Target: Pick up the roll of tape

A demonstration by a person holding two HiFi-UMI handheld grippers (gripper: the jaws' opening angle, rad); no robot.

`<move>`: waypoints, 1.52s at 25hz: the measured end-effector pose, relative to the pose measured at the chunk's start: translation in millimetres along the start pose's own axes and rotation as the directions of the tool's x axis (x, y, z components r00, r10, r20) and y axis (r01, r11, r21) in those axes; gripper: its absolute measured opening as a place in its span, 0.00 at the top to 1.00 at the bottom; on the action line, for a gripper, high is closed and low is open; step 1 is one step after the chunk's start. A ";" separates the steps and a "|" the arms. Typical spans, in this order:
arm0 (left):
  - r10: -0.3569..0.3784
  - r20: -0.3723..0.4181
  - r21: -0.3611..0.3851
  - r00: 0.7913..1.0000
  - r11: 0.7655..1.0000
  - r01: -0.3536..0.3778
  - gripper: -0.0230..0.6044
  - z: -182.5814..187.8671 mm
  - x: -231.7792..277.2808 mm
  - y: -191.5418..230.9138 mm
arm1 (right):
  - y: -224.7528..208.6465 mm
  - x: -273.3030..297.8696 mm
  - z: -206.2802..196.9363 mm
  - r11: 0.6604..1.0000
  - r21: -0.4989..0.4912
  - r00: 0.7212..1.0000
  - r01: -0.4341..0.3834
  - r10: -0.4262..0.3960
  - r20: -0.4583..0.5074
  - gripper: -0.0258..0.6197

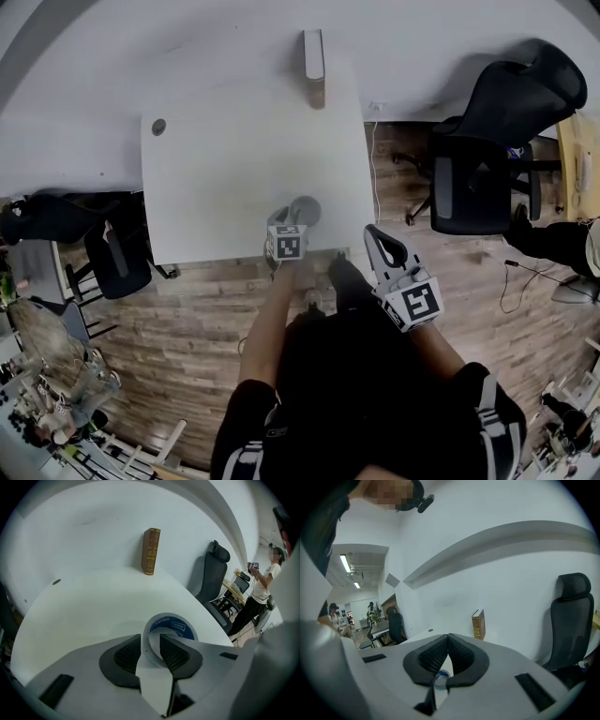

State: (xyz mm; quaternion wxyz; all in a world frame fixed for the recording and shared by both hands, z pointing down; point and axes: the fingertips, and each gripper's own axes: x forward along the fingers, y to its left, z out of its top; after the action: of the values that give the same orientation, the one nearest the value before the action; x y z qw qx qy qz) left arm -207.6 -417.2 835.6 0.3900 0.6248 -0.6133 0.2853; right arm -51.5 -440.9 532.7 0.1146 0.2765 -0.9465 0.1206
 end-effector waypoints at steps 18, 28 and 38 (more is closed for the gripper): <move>-0.017 0.039 -0.006 0.999 1.000 0.017 0.85 -10.3 -38.0 2.0 | 23.7 -25.9 -5.5 0.999 -0.025 0.999 0.043 -0.042 0.024 0.94; -0.044 0.349 0.012 0.936 0.999 0.042 0.85 -57.6 -206.0 -3.9 | 133.8 -110.9 -5.6 0.991 -0.058 0.986 0.120 -0.112 0.121 0.94; -0.108 0.615 0.094 0.781 0.994 0.063 0.85 -106.8 -408.5 -37.0 | 222.6 -202.5 -18.6 0.984 -0.060 0.973 0.165 -0.153 0.174 0.94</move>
State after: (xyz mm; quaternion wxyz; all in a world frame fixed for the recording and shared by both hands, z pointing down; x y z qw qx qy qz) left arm -192.7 -107.7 546.4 0.1583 0.7239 -0.6681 0.0676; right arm -5.1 -153.0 456.1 0.0537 0.3561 -0.9314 0.0519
